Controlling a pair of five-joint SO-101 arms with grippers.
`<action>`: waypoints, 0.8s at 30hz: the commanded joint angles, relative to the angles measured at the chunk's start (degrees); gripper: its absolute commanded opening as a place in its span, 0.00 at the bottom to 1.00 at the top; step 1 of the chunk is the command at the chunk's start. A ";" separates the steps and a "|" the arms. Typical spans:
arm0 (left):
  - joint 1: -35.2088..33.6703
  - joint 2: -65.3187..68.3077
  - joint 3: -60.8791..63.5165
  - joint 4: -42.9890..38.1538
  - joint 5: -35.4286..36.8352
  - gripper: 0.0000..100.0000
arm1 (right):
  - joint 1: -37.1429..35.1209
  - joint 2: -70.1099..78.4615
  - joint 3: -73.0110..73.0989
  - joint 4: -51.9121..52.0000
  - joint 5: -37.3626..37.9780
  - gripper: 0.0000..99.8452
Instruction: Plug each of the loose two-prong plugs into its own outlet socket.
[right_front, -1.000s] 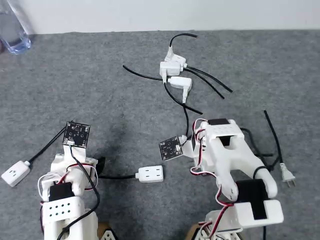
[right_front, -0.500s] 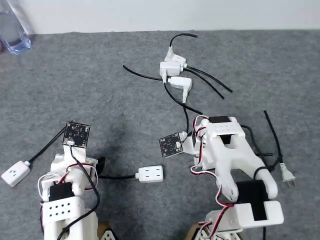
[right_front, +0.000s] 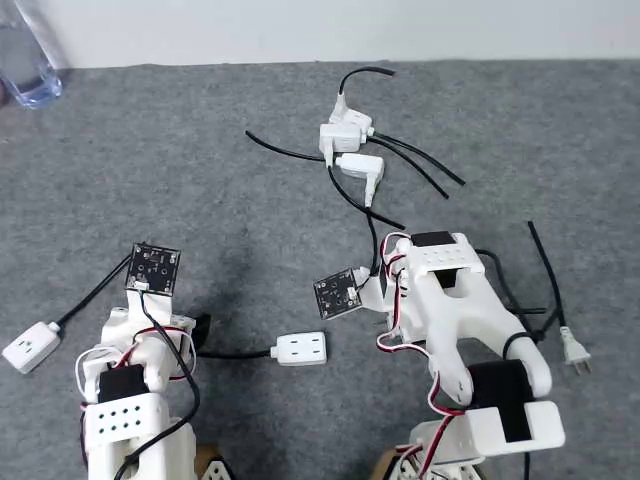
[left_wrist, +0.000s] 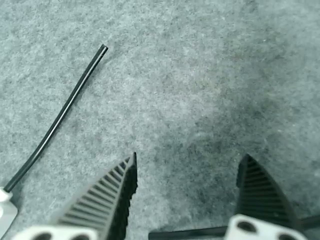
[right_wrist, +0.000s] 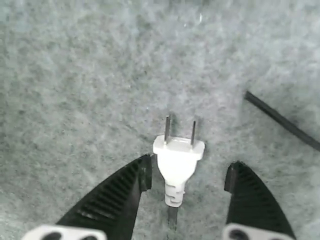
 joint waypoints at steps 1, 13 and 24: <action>0.44 -0.53 -0.13 -1.32 0.26 0.31 | -1.27 1.19 2.11 3.30 -0.79 0.22; 0.44 -0.53 -0.13 -1.32 0.26 0.31 | -3.82 1.27 2.02 2.68 -3.08 0.16; 0.44 -0.53 -0.13 -1.32 0.26 0.31 | -3.74 1.27 2.02 2.68 -3.08 0.14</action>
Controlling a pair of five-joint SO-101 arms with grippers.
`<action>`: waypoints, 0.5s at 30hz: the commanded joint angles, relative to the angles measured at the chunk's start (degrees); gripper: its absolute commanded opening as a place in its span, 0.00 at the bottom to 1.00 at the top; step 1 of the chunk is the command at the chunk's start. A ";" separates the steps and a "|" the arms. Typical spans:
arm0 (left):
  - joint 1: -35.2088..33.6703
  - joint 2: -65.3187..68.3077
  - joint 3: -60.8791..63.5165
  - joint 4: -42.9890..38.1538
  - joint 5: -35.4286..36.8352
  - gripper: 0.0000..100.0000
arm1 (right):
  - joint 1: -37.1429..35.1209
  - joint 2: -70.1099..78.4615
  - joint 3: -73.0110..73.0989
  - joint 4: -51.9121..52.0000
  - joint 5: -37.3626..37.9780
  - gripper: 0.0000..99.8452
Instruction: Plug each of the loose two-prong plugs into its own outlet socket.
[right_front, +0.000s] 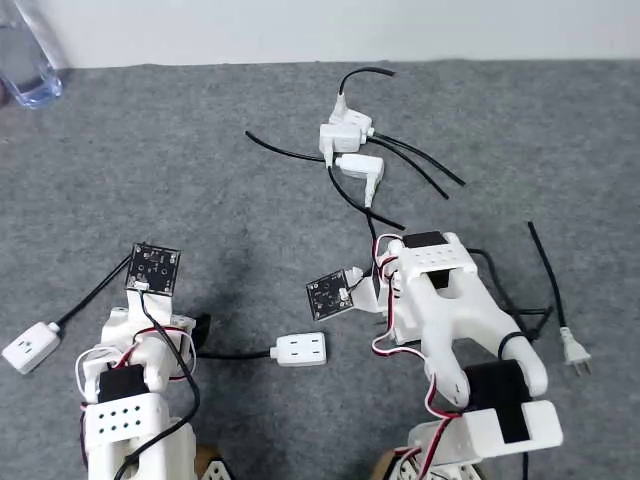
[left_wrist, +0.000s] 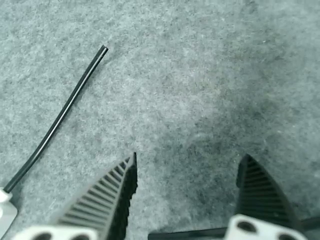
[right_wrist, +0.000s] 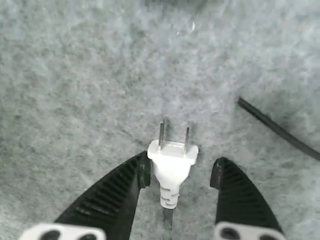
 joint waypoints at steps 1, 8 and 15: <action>0.44 -0.53 -0.13 -1.32 0.26 0.31 | -1.54 1.27 2.11 2.68 -0.26 0.11; 0.44 -0.53 -0.13 -1.32 0.26 0.31 | -0.22 1.27 2.11 2.77 -0.26 0.06; 0.44 -0.53 -0.13 -1.32 0.26 0.31 | 4.18 0.92 2.02 1.45 0.00 0.14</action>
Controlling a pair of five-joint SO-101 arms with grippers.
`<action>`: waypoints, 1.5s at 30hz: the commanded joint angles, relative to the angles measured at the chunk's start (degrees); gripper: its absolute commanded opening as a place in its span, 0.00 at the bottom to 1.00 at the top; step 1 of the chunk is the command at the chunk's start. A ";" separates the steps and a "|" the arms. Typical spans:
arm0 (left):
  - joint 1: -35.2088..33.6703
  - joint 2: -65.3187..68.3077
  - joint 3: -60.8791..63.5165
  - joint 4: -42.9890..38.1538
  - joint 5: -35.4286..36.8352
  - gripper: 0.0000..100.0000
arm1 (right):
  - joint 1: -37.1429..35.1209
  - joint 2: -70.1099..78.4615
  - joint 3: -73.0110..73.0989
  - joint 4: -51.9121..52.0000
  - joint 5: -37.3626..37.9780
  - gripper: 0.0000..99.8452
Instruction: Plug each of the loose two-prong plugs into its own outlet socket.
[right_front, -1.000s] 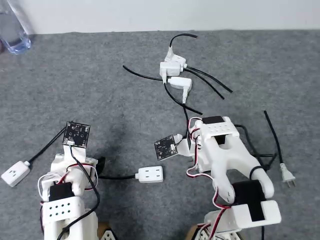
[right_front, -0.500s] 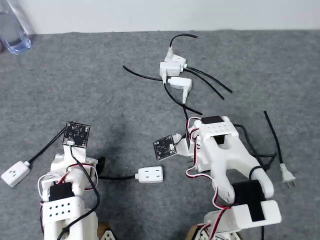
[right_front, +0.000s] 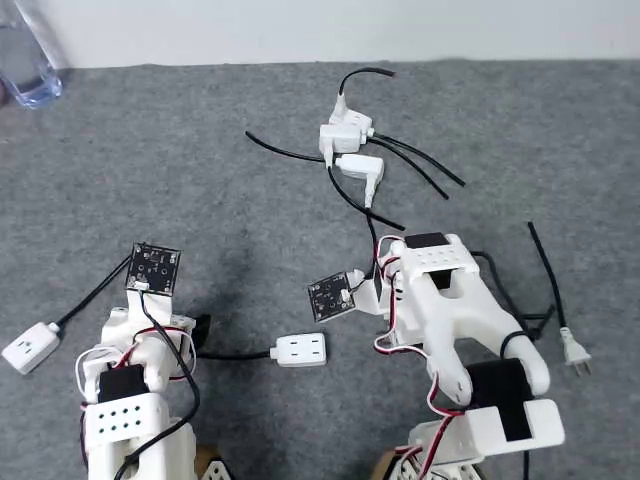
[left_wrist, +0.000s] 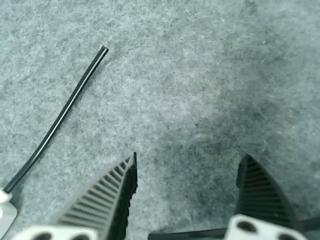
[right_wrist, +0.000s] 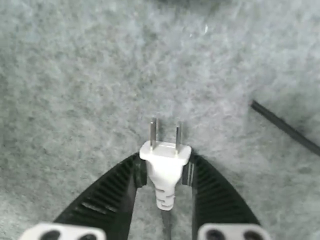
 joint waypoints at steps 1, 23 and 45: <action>0.44 -0.53 -0.13 -1.32 0.26 0.31 | 2.95 0.84 1.76 0.13 0.00 0.14; 0.44 -0.53 -0.13 -1.41 0.26 0.31 | 2.33 0.57 1.41 -0.40 -2.73 0.01; 31.74 -0.70 -6.73 2.99 35.52 0.31 | -8.92 -26.33 0.44 8.57 -36.48 0.01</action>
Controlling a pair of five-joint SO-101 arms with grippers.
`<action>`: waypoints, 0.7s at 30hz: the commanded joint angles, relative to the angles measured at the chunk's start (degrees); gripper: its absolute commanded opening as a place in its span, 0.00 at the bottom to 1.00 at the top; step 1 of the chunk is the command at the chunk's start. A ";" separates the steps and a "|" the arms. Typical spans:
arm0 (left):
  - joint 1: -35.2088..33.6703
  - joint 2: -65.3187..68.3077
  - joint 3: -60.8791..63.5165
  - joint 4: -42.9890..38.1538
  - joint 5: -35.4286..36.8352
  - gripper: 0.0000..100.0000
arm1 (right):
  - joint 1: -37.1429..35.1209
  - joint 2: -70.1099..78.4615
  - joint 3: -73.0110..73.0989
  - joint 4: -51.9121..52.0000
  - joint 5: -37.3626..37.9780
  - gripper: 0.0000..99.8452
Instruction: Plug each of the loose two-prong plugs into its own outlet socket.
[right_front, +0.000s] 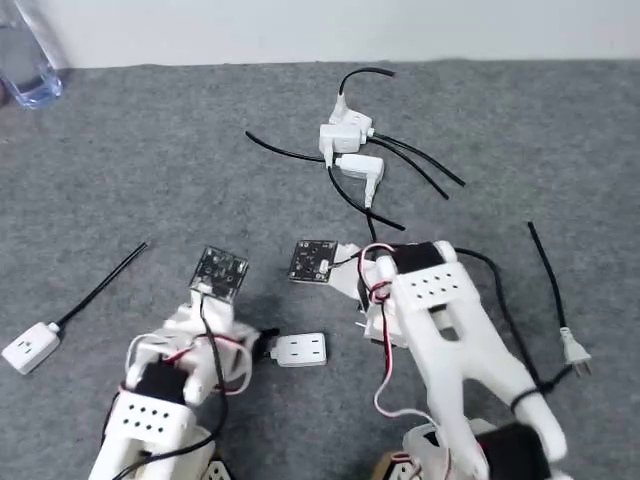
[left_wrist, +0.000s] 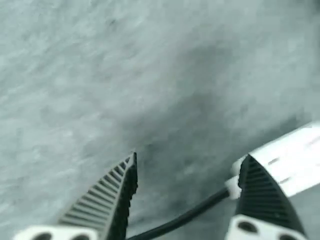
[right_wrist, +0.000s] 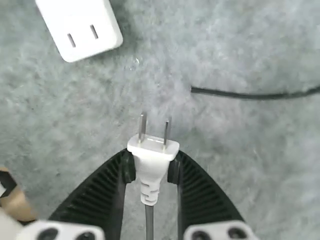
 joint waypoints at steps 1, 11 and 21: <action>5.80 -0.70 -6.29 0.09 26.99 0.31 | 0.13 -6.11 -1.05 4.00 -0.88 0.01; 17.76 -0.62 -0.84 -11.52 67.25 0.31 | 0.84 -19.30 -1.05 10.86 -1.05 0.01; 18.20 -0.62 1.71 -18.46 63.38 0.31 | -7.25 -20.18 -1.14 11.21 -6.07 0.01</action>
